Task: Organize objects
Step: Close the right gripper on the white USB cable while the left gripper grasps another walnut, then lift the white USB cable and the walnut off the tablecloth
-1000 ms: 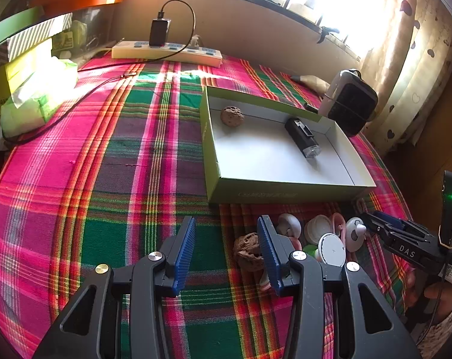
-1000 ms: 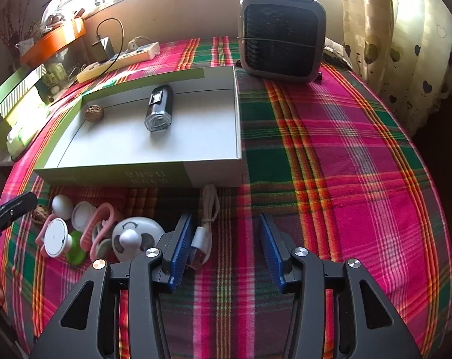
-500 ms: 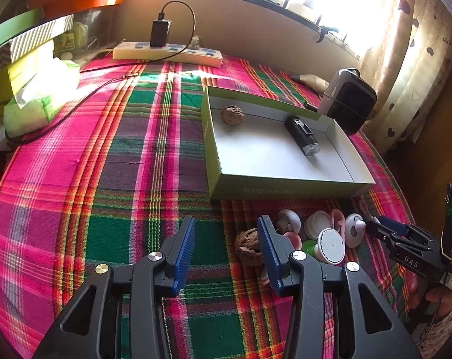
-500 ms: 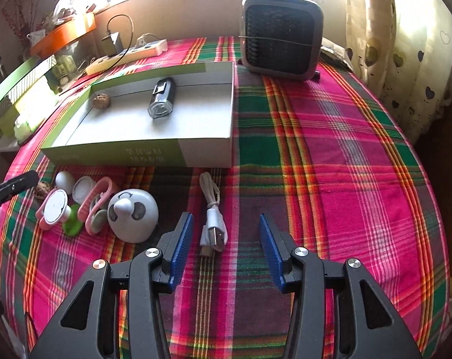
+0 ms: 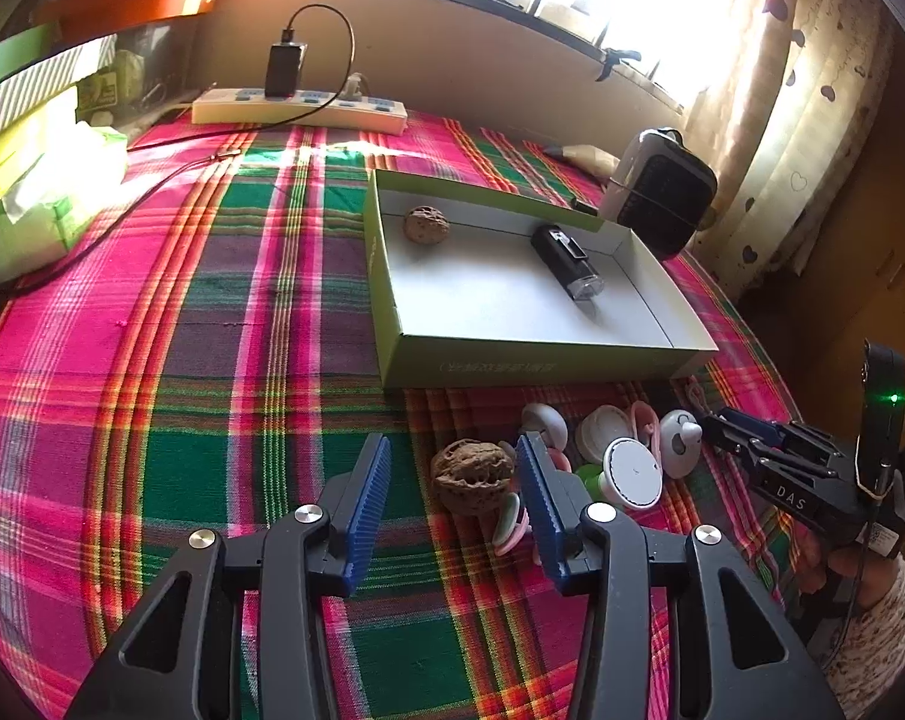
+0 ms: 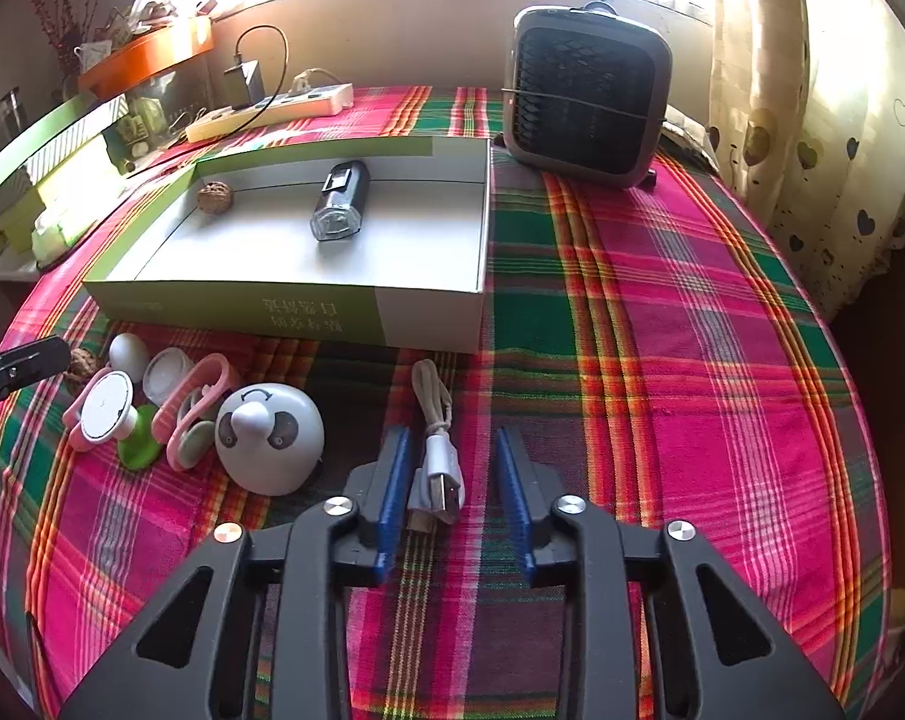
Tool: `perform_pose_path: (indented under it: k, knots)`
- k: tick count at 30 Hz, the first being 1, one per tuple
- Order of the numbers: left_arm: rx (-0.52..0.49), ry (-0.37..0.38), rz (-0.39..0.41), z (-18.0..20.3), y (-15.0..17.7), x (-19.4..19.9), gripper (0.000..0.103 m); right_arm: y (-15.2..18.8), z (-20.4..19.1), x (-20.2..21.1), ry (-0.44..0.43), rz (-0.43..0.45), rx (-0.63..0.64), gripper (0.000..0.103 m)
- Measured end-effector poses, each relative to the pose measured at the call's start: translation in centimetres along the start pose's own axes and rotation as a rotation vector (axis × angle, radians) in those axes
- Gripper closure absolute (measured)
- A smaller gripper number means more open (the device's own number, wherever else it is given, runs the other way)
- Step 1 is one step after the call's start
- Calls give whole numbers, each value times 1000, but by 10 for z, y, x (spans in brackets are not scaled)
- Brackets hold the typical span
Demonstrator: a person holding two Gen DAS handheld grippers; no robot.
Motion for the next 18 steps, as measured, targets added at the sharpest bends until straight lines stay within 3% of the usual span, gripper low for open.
perform_pose_path:
  k: [4,18]
  knots:
    - [-14,-7,-17,3,1,-5,61,0,0,0,-5,5,-5,86]
    - [-47,-59,-59,4,3,-17,61,-1,-2,0,-12,7,-2,86]
Point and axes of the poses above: each gripper's, at about its wrist camera, not at the fingertips, and x roughly against the way its jaws point, z to its right, y to its underside, the point moved 7 cm from there along -x, roughly the way its jaws point, and after that the axes turned 4 degrees about -x, right-handed, at the moved point
